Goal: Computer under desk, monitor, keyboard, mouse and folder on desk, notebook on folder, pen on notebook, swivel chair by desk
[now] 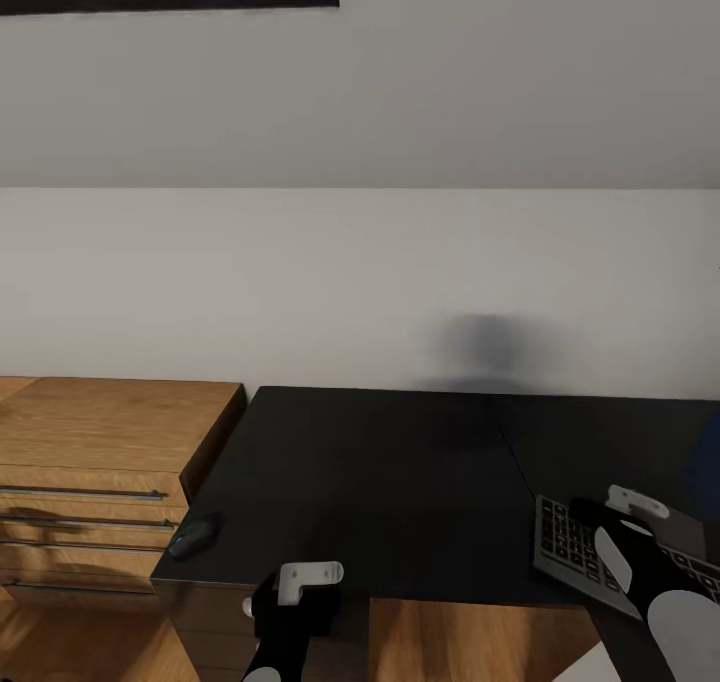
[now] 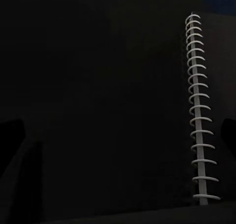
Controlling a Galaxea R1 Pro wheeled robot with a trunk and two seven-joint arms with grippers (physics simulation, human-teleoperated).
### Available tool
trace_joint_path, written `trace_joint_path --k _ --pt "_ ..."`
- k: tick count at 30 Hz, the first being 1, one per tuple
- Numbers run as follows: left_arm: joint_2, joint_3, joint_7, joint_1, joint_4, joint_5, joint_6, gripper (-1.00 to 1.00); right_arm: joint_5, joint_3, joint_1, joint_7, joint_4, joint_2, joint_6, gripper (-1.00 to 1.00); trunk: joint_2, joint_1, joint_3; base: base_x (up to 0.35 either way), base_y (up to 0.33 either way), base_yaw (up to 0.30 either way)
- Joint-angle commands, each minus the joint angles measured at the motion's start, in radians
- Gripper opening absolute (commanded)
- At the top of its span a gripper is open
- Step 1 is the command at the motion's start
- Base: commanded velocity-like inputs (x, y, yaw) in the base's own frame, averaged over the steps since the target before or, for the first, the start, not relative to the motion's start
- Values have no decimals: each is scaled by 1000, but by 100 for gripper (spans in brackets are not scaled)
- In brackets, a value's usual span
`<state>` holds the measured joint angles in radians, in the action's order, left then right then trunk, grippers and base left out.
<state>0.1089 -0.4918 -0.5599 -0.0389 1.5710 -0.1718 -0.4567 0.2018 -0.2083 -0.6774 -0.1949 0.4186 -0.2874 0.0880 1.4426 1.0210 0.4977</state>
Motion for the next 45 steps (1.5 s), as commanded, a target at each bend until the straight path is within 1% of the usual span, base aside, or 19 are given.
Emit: trace_joint_path --k 1,8,11,13,16,17,28,37,39,41,42,45 --pt "0 -1 -8 1 1 -9 -2 100 25 2 1 1 -15 1 4 100 0 0 1 0 0 0" --pt "0 -1 -8 1 1 -9 -2 100 24 4 1 4 -15 2 7 100 0 0 1 0 0 0" --pt "0 -1 -8 1 1 -9 -2 100 24 31 1 9 -15 4 8 100 0 0 1 -21 0 0" --pt "0 -1 -8 1 1 -9 -2 100 25 70 1 13 -15 5 8 100 0 0 1 -146 0 0" --pt "0 -1 -8 1 1 -9 -3 100 25 101 1 15 -15 7 8 100 0 0 1 -221 0 0" --pt "0 -1 -8 1 1 -9 -3 100 25 105 1 16 -15 7 9 100 0 0 1 -131 0 0" --pt "1 -1 -8 1 -3 -10 -4 100 25 112 1 17 -15 8 7 100 0 0 1 -30 0 0" --pt "1 -2 -7 1 -8 -9 -4 100 25 112 0 18 -17 9 5 100 0 0 1 -137 0 0" --pt "1 -2 -7 1 -8 -10 -4 100 25 113 0 19 -16 14 3 100 0 0 1 -11 0 0" --pt "1 -2 -7 1 -8 -10 -4 100 24 119 1 20 -15 25 2 100 0 0 1 -4 0 0" --pt "1 -2 -7 1 -8 -11 -4 100 24 129 1 20 -14 30 1 100 0 0 1 -2 0 0" --pt "2 -2 -6 1 -8 -10 -3 100 24 157 1 20 -13 35 1 100 0 0 1 0 0 0"
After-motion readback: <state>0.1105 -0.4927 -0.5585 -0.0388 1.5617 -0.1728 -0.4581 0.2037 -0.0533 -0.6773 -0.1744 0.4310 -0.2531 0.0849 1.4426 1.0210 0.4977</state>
